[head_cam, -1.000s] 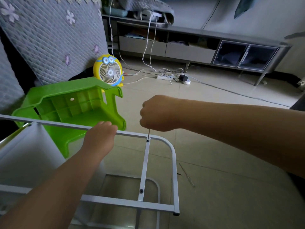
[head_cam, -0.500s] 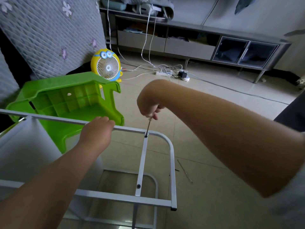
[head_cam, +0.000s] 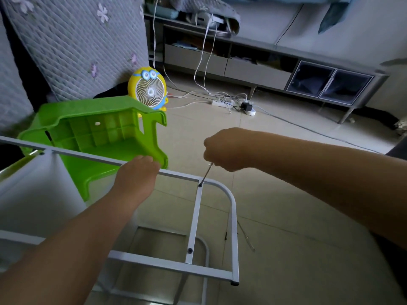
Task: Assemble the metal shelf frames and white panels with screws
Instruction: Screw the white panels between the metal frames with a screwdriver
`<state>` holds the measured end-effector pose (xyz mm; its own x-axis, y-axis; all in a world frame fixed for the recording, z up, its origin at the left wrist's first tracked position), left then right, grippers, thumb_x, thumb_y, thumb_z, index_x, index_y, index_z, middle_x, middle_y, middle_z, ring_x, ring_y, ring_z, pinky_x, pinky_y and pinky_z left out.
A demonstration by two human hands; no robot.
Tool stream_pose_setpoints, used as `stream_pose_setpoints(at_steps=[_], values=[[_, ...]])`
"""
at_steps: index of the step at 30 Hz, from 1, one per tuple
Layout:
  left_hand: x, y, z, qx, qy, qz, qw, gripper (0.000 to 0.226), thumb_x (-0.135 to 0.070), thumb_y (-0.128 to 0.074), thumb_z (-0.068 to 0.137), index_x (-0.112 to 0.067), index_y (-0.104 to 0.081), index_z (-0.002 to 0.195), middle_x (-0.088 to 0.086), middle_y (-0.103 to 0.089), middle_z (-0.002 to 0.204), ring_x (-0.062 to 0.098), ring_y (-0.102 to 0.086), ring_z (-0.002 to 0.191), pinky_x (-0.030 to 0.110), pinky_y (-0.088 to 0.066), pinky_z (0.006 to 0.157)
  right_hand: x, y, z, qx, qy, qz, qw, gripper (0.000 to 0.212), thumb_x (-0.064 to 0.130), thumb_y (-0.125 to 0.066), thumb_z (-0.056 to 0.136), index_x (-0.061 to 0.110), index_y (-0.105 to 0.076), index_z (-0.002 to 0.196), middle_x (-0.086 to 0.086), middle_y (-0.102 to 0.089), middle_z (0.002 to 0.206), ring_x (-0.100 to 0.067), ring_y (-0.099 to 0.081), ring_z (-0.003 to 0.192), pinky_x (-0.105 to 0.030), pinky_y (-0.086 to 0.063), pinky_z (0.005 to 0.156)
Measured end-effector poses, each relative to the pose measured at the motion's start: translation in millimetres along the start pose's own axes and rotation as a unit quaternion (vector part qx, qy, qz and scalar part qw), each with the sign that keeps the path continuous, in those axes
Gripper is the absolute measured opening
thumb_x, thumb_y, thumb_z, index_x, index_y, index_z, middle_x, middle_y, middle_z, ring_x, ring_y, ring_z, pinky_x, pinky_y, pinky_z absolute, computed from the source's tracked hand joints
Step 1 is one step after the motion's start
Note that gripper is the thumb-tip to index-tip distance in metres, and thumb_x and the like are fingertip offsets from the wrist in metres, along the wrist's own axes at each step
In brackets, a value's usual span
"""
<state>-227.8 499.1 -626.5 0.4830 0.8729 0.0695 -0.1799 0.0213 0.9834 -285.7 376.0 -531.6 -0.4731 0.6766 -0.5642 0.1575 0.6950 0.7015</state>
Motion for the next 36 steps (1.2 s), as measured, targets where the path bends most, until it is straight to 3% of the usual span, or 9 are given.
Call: stream_pose_setpoints(at_steps=[4,8,12,16,19,21,24,28,36], values=[[0.7,0.2,-0.7,-0.018,0.002,0.000,1.000,0.022,-0.003,-0.041,0.087,-0.012,-0.056,0.101,0.007,-0.053,0.102,0.026,-0.050,0.103,0.033,-0.043,0.071,5.1,0.0,-8.3,-0.062,0.052,-0.082,0.993,0.023,0.006,-0.038,0.094,0.006,-0.057,0.107,-0.007,-0.059,0.104,-0.022,-0.046,0.080,-0.026,-0.033,0.067],[0.3,1.0,-0.7,-0.058,-0.050,-0.027,0.997,0.024,0.016,-0.065,0.051,-0.003,-0.056,0.060,0.015,-0.051,0.060,0.034,-0.056,0.058,0.032,-0.042,0.040,14.4,4.2,-8.1,-0.074,0.074,-0.098,0.990,0.026,0.012,-0.040,0.096,0.009,-0.058,0.114,-0.006,-0.061,0.113,-0.027,-0.057,0.100,-0.027,-0.034,0.069],[0.9,-0.4,0.3,-0.046,-0.007,-0.035,0.998,0.020,0.006,-0.047,0.078,-0.002,-0.061,0.089,0.017,-0.055,0.088,0.034,-0.054,0.091,0.034,-0.034,0.058,17.2,17.5,10.0,-0.025,0.017,-0.055,0.998,0.022,0.016,-0.048,0.094,0.007,-0.058,0.111,-0.005,-0.060,0.101,-0.023,-0.049,0.085,-0.028,-0.038,0.064],[-2.3,-0.4,3.3,-0.005,0.003,0.022,1.000,0.026,-0.003,-0.038,0.088,-0.012,-0.055,0.106,0.007,-0.051,0.103,0.025,-0.048,0.104,0.031,-0.037,0.068,17.0,26.9,28.0,0.053,-0.036,0.009,0.998,0.024,0.013,-0.052,0.090,0.003,-0.060,0.110,-0.002,-0.040,0.067,-0.025,-0.048,0.082,-0.035,-0.044,0.078],[-0.9,-2.7,5.0,0.000,0.010,0.026,1.000,0.025,-0.006,-0.038,0.089,-0.013,-0.055,0.106,0.006,-0.051,0.104,0.024,-0.049,0.104,0.032,-0.042,0.073,13.9,27.6,27.9,0.053,-0.058,0.040,0.996,0.005,0.011,-0.053,0.088,0.008,-0.055,0.084,-0.002,-0.039,0.065,-0.022,-0.049,0.072,-0.033,-0.043,0.074],[-0.1,-2.9,4.6,0.008,0.016,0.025,1.000,0.024,-0.007,-0.038,0.091,-0.013,-0.055,0.105,0.006,-0.051,0.104,0.024,-0.049,0.104,0.033,-0.044,0.074,12.4,24.2,22.7,0.038,-0.069,0.044,0.996,0.021,0.011,-0.051,0.089,0.005,-0.044,0.070,-0.001,-0.041,0.067,-0.019,-0.046,0.065,-0.030,-0.040,0.064],[-1.5,-3.2,3.4,0.018,0.018,0.015,1.000,0.020,-0.014,-0.038,0.093,-0.014,-0.055,0.105,0.005,-0.051,0.103,0.023,-0.049,0.105,0.035,-0.045,0.077,1.9,10.3,7.8,-0.004,-0.089,0.112,0.990,0.015,0.018,-0.047,0.094,0.005,-0.056,0.093,-0.004,-0.048,0.087,-0.021,-0.046,0.079,-0.031,-0.039,0.068],[-6.9,0.1,-0.5,0.018,0.003,0.024,1.000,0.026,-0.028,-0.040,0.094,-0.013,-0.056,0.109,0.006,-0.056,0.110,0.025,-0.052,0.107,0.035,-0.044,0.082,-16.6,-31.5,-28.6,-0.091,-0.117,0.300,0.943,0.030,0.021,-0.035,0.099,0.008,-0.058,0.113,-0.007,-0.060,0.109,-0.021,-0.051,0.097,-0.027,-0.036,0.077],[-74.2,7.4,0.4,-0.064,-0.080,-0.122,0.987,0.046,-0.034,-0.036,0.089,-0.001,-0.066,0.099,0.020,-0.065,0.097,0.037,-0.059,0.092,0.041,-0.046,0.075,-48.6,-87.8,-45.5,-0.243,-0.207,0.451,0.833,0.030,0.018,-0.040,0.096,0.005,-0.064,0.110,-0.011,-0.067,0.105,-0.028,-0.057,0.100,-0.035,-0.043,0.085]])
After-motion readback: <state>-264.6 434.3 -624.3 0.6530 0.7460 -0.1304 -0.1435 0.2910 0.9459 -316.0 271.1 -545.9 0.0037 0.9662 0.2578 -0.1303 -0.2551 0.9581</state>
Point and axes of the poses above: each hand's wrist, its own z-axis towards the middle knuckle, its own y-axis out of the back of the hand, x = y × z, the point moved 5 cm from there along z, towards the middle knuckle
